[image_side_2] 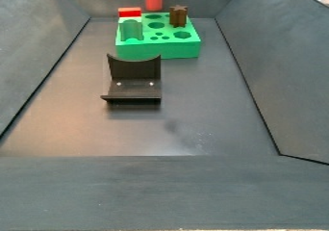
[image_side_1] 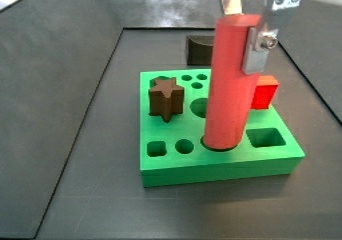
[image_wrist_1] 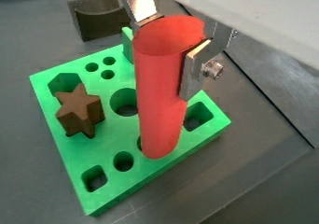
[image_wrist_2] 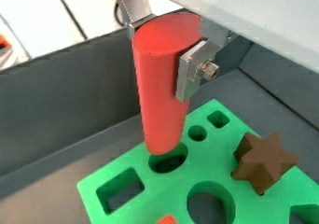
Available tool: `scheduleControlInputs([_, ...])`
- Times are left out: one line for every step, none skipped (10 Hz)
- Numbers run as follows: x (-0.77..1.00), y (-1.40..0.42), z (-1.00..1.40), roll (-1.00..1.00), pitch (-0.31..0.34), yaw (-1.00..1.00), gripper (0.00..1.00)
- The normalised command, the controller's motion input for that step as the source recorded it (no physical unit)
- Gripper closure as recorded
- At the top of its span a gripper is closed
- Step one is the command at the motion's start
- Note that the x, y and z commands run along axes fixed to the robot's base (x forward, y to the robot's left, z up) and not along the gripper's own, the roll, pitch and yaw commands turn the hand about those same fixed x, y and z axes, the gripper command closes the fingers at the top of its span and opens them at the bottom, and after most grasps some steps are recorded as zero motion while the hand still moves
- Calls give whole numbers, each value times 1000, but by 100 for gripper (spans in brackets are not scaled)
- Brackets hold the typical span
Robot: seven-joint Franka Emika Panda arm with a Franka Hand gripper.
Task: Pick up the oval object. Move up. Move to above the board. Insert the oval object.
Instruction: Insert the oval object.
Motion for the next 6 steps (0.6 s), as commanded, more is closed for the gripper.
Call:
scheduleControlInputs([740, 229, -229, 73, 39, 254, 100])
scheduleControlInputs([371, 34, -269, 309, 66, 40, 100])
scheduleControlInputs([180, -183, -234, 481, 126, -146, 100])
scheduleControlInputs([0, -206, -83, 391, 173, -326, 100])
scheduleControlInputs([0, -160, -46, 333, 157, -471, 100])
scheduleControlInputs([0, -83, 0, 244, 133, -434, 100])
